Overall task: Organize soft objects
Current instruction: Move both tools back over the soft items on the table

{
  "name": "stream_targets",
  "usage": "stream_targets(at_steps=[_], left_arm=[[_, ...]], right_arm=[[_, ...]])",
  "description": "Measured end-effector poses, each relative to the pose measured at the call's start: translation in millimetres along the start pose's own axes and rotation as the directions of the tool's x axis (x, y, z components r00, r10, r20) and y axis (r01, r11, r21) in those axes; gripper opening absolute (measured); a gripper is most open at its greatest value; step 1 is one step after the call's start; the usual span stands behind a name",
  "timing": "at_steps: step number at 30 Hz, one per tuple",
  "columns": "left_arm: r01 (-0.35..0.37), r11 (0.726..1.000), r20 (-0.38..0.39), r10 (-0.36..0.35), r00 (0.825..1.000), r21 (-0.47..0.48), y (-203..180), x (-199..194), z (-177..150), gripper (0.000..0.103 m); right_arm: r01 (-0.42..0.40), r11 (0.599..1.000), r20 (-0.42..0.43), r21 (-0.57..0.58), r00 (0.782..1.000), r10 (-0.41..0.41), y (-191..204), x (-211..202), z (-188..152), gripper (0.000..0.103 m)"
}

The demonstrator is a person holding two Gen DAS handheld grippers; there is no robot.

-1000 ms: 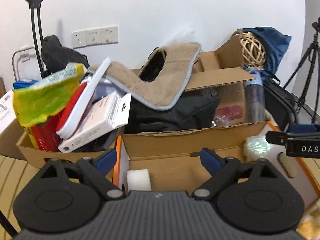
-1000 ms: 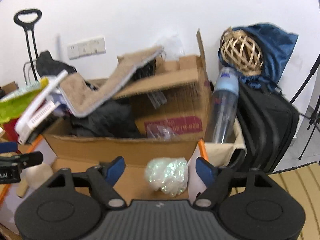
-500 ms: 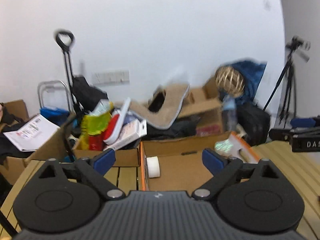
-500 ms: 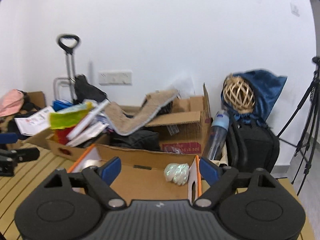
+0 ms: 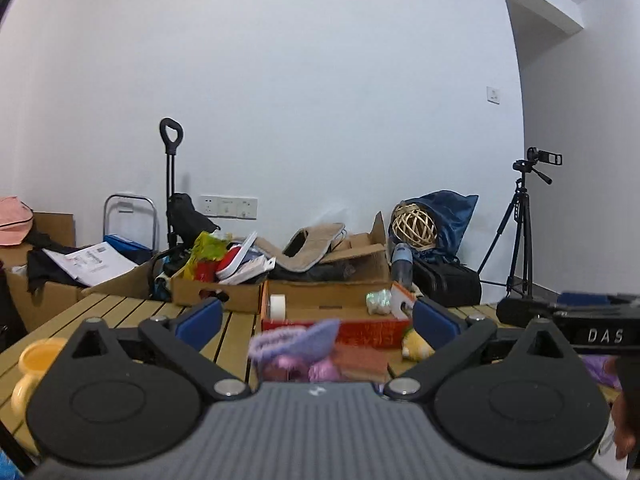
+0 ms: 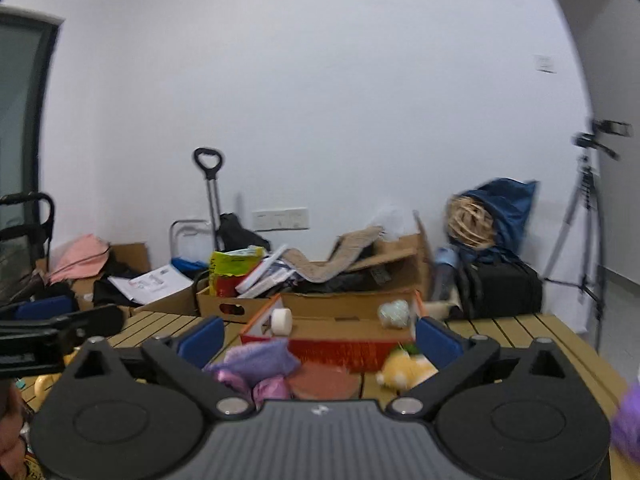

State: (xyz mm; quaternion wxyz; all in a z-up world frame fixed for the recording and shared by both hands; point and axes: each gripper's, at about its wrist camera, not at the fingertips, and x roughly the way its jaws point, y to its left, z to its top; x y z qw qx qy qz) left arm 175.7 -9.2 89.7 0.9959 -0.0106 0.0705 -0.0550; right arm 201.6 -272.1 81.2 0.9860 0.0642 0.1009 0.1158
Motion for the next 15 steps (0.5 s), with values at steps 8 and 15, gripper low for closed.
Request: stream_targets(at_steps=[8,15], left_arm=[[-0.070,0.994,0.048,0.066,0.997,0.084,-9,-57,-81,0.103],[-0.088,0.993,0.072,0.083,0.994,0.081,-9,-59,-84,0.103]], right_arm=[[0.085,0.995,0.041,0.056,0.995,-0.087,3,-66,-92,0.103],[0.090,0.995,0.060,0.048,0.994,-0.093,4,-66,-101,0.103]])
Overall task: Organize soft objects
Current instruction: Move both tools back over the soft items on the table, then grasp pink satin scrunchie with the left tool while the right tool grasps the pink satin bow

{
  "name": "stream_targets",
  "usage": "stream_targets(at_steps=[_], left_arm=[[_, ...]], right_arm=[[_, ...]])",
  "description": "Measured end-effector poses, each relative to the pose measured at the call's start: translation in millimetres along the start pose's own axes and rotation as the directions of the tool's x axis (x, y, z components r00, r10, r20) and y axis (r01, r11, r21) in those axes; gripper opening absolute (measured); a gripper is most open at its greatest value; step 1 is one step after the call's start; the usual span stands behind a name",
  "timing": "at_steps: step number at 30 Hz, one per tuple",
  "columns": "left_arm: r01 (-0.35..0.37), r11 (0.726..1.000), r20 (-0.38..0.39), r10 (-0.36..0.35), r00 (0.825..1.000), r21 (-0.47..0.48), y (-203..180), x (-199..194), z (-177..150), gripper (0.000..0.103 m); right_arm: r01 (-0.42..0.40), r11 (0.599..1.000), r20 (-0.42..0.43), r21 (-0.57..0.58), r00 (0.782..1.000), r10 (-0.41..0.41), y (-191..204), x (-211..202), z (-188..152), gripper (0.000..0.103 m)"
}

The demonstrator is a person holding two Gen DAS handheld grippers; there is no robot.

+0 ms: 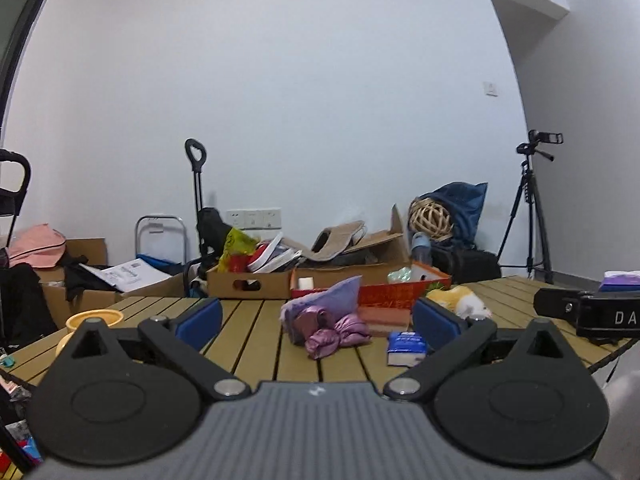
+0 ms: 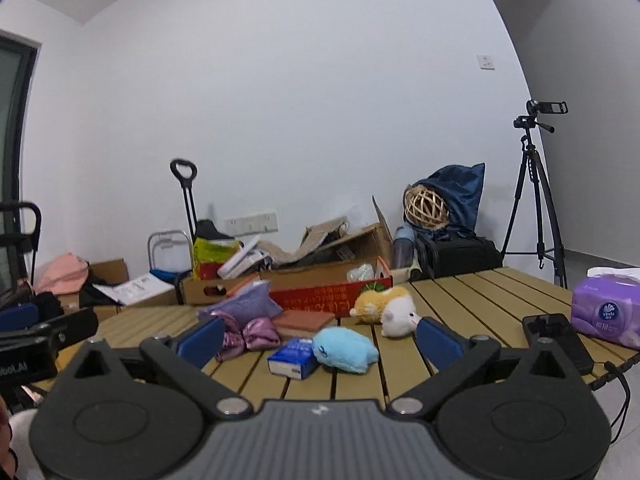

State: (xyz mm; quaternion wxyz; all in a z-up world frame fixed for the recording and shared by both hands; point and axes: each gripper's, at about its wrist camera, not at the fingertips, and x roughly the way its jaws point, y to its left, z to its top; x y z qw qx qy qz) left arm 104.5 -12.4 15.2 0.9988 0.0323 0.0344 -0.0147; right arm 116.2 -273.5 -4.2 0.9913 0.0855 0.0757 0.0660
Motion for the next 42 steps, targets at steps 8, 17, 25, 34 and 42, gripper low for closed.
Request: stream_targets(at_steps=[8,17,25,34,42], left_arm=[[0.017,1.000,-0.020,-0.017,1.000,-0.006,2,7,0,0.103],[0.034,0.996,-0.097,-0.043,0.994,-0.087,16,32,11,0.103],[0.074,0.990,-0.208,-0.098,0.973,-0.123,26,140,33,0.098],[0.076,0.962,-0.486,-0.201,0.851,-0.263,48,299,-2,0.047],[0.082,0.899,-0.528,-0.324,0.785,-0.430,77,327,-37,0.018]], right_arm=[[-0.007,1.000,-0.020,-0.027,1.000,0.006,9,4,-1,0.103],[-0.079,0.997,-0.134,0.001,0.988,0.079,8,32,8,0.101],[-0.167,0.985,-0.257,0.051,0.951,0.175,6,134,36,0.087],[-0.241,0.961,-0.449,0.133,0.850,0.276,33,318,35,0.064],[-0.252,0.939,-0.510,0.232,0.791,0.338,31,372,-3,0.047]])
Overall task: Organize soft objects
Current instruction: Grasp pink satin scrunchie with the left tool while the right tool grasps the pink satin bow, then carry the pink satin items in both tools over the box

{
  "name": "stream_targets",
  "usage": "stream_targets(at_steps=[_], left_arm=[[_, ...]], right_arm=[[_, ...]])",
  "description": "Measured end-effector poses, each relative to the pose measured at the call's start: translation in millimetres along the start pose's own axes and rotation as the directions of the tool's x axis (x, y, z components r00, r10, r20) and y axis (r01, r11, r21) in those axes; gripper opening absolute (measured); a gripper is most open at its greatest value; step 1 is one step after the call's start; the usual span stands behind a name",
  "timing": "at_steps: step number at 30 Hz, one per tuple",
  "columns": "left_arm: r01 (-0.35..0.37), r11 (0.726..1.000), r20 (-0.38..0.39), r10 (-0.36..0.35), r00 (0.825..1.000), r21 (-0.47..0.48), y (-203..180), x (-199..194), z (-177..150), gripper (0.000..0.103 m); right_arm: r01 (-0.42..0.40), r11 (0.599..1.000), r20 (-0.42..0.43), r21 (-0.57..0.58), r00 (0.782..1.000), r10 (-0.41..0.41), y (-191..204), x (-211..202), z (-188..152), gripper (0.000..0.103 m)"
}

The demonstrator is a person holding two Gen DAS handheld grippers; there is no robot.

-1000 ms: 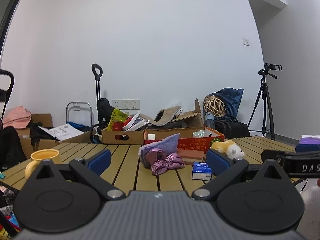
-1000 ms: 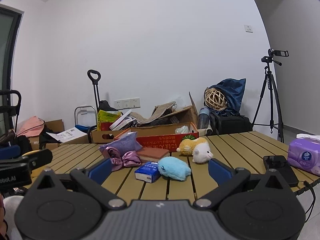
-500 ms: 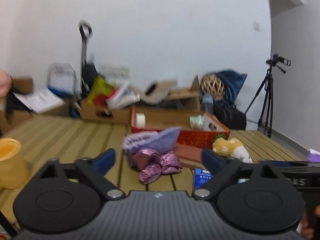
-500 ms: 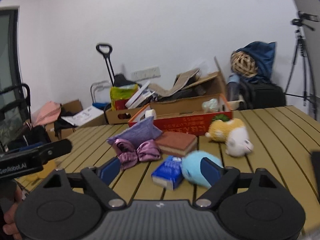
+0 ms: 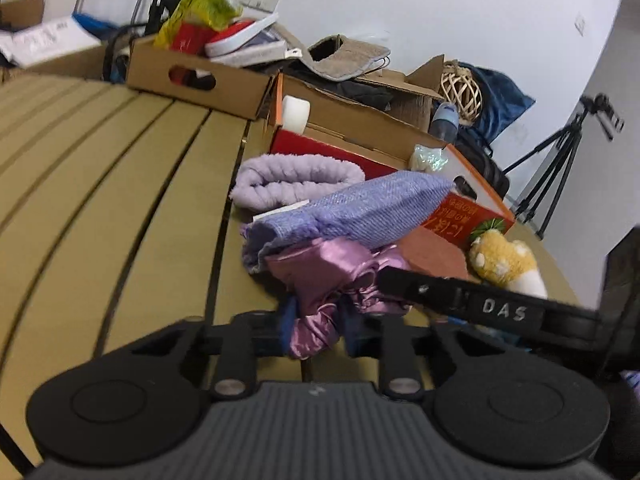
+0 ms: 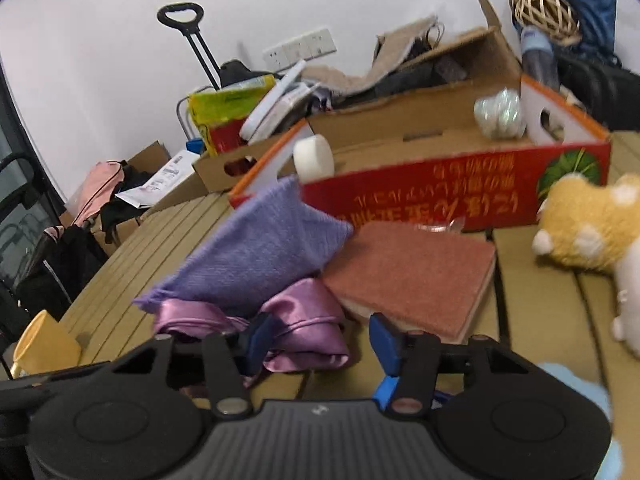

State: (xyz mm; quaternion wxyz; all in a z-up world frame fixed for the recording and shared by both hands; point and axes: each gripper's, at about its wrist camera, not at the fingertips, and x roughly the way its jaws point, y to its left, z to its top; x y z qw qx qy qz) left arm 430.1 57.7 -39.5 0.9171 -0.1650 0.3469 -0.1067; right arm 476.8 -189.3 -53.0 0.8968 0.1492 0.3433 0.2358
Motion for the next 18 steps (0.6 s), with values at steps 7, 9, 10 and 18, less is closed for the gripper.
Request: stream_targets(at_steps=[7,9,10,18], left_arm=[[-0.004,1.000,0.014,0.004,1.000,0.026,-6,-4,0,0.012],[-0.028,0.998,0.036,0.026,0.999,0.063,-16,-13,-2,0.011],[-0.041,0.996,0.051,0.037,0.998,0.082,-21,-21,-5,0.011],[0.012,0.984,0.213,-0.050,0.976,0.179,-66,-122,-46,0.011]], right_arm=[[-0.083,0.996,0.019,0.028,0.996,0.083,-2,-2,-6,0.018],[-0.086,0.996,0.010,0.023,0.996,0.085,3,-8,-6,0.014],[-0.086,0.996,0.006,0.015,0.996,0.086,7,-13,-7,0.013],[-0.030,0.991,0.150,-0.134,0.987,0.050,55,-127,-39,0.011]])
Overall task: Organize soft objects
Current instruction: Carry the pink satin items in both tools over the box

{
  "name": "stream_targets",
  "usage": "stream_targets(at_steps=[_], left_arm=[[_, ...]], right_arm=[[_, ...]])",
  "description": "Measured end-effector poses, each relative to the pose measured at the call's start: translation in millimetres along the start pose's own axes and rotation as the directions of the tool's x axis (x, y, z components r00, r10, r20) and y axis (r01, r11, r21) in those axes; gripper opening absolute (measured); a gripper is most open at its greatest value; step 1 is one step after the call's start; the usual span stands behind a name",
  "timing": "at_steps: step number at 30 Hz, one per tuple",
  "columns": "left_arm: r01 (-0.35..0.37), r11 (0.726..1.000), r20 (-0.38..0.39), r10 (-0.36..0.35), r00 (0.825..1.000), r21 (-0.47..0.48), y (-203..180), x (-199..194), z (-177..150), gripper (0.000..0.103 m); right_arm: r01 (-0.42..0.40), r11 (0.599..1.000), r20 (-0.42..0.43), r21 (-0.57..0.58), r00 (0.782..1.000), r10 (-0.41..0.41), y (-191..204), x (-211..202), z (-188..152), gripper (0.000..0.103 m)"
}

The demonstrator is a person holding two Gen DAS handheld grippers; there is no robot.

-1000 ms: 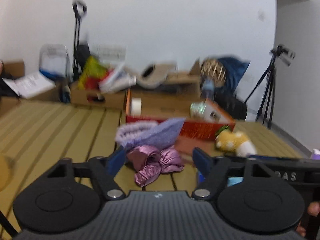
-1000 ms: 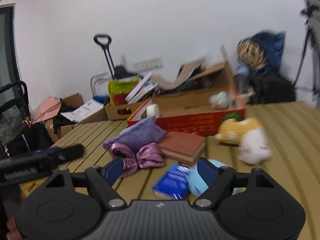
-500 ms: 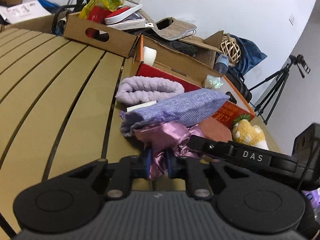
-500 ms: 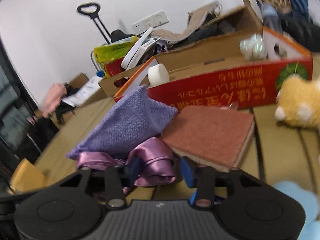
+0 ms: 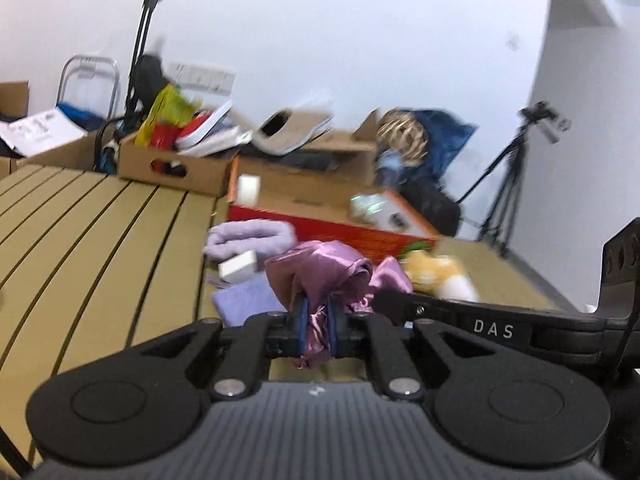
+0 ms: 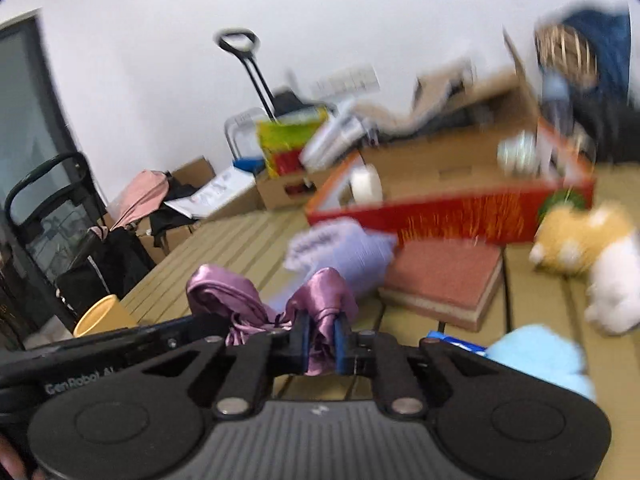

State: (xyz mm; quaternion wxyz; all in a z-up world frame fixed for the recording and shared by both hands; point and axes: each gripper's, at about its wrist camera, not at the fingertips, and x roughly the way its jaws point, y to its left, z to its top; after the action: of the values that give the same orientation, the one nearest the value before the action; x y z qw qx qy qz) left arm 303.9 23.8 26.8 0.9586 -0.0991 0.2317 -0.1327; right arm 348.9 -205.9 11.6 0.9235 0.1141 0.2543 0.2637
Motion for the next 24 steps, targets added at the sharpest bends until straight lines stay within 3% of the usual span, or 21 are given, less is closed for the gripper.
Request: stream_targets(at_steps=[6,10,19,24], left_arm=[[0.089,0.996,0.018,-0.089,0.996,-0.020,-35,-74,-42,0.010],[0.116,0.993,-0.005,-0.116,0.993,0.013,-52,-108,-59,0.011],[0.148,0.988,0.069,-0.152,0.986,0.051,-73,-143,-48,0.011],[0.163,0.986,0.058,-0.165,0.985,0.039,-71,-131,-32,0.011]], right_arm=[[0.065,0.998,0.098,-0.019,0.993,-0.063,30,-108,-56,0.011],[0.068,0.998,0.113,0.012,0.991,-0.069,39,-158,-85,0.011],[0.058,0.998,0.201,-0.004,0.978,-0.055,55,-205,-75,0.011],[0.053,0.998,0.215,0.017,0.975,-0.055,52,-201,-63,0.011]])
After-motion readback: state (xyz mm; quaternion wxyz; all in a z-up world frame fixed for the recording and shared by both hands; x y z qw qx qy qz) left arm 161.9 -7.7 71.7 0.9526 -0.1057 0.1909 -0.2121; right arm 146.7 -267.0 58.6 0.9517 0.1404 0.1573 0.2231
